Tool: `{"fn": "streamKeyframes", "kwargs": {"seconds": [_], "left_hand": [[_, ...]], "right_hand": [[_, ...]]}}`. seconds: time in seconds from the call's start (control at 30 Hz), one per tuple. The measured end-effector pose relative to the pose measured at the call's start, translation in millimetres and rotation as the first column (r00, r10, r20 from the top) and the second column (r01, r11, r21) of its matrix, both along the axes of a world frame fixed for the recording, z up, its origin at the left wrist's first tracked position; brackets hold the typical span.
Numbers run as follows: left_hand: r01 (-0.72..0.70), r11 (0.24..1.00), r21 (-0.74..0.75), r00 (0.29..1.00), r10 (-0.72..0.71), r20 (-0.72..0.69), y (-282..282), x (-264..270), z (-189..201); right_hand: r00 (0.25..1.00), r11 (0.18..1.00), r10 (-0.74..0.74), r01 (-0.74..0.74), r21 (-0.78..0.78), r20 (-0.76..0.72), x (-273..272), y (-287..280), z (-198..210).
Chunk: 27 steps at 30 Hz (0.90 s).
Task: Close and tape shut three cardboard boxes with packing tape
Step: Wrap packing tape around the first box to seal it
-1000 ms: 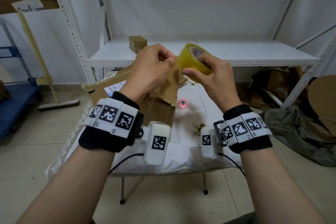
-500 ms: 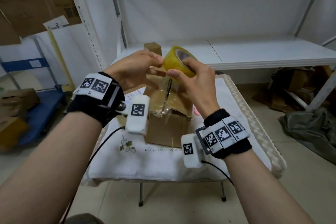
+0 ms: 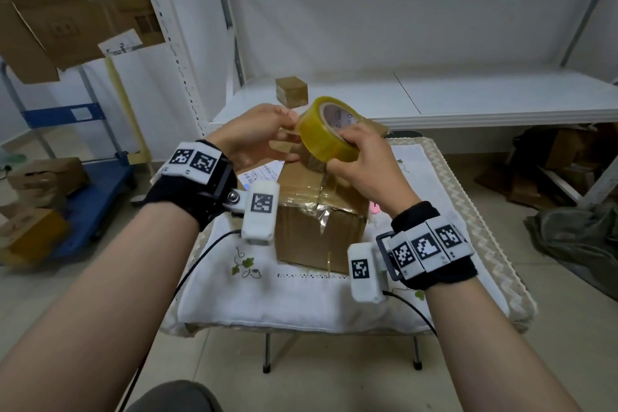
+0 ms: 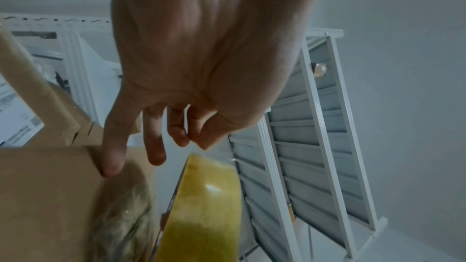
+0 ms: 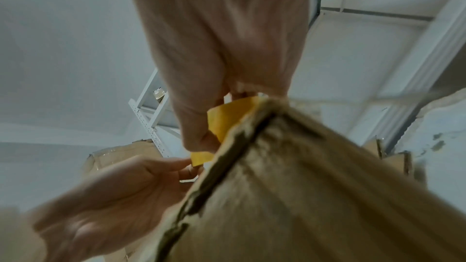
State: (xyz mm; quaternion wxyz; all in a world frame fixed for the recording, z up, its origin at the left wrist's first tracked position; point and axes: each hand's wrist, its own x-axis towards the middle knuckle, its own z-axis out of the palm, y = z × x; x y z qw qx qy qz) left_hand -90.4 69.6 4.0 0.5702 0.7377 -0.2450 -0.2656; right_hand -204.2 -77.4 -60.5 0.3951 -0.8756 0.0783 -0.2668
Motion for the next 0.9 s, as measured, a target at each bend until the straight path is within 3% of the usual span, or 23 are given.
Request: {"fn": "streamKeyframes", "kwargs": {"seconds": [0.13, 0.3, 0.4, 0.57, 0.77, 0.83, 0.9], "left_hand": [[0.05, 0.995, 0.083, 0.996, -0.056, 0.072, -6.1, 3.9, 14.9], [0.158, 0.968, 0.195, 0.985, -0.168, 0.038, -15.0, 15.8, 25.9], [0.201, 0.956, 0.213, 0.978, -0.208, 0.01, -23.8, 21.1, 33.6], [0.207, 0.936, 0.286, 0.967, -0.24, 0.083, -37.5, 24.2, 57.1], [0.133, 0.876, 0.464, 0.915, -0.288, 0.282, -57.4, 31.1, 67.0], [0.136, 0.861, 0.49, 0.905, -0.309, 0.292, -59.9, 34.4, 69.5], [0.172, 0.844, 0.507, 0.894, -0.35, 0.279, -62.6, 38.2, 71.4]], "right_hand": [[0.998, 0.999, -0.031, 0.031, 0.012, 0.052, -1.7, -3.9, 3.2], [0.994, 0.996, -0.087, 0.087, -0.004, 0.061, 0.8, -4.2, 4.1], [0.998, 0.984, -0.044, 0.034, 0.173, 0.054, 6.2, -0.3, 13.6], [0.993, 0.87, 0.046, -0.095, 0.484, 0.111, 8.7, 13.0, 30.5], [0.988, 0.749, 0.099, -0.154, 0.644, 0.121, 4.6, 22.7, 33.1], [0.983, 0.688, 0.144, -0.179, 0.703, 0.11, 2.5, 20.8, 34.7], [0.978, 0.69, 0.204, -0.175, 0.702, 0.043, 0.9, 16.8, 32.7]]}}
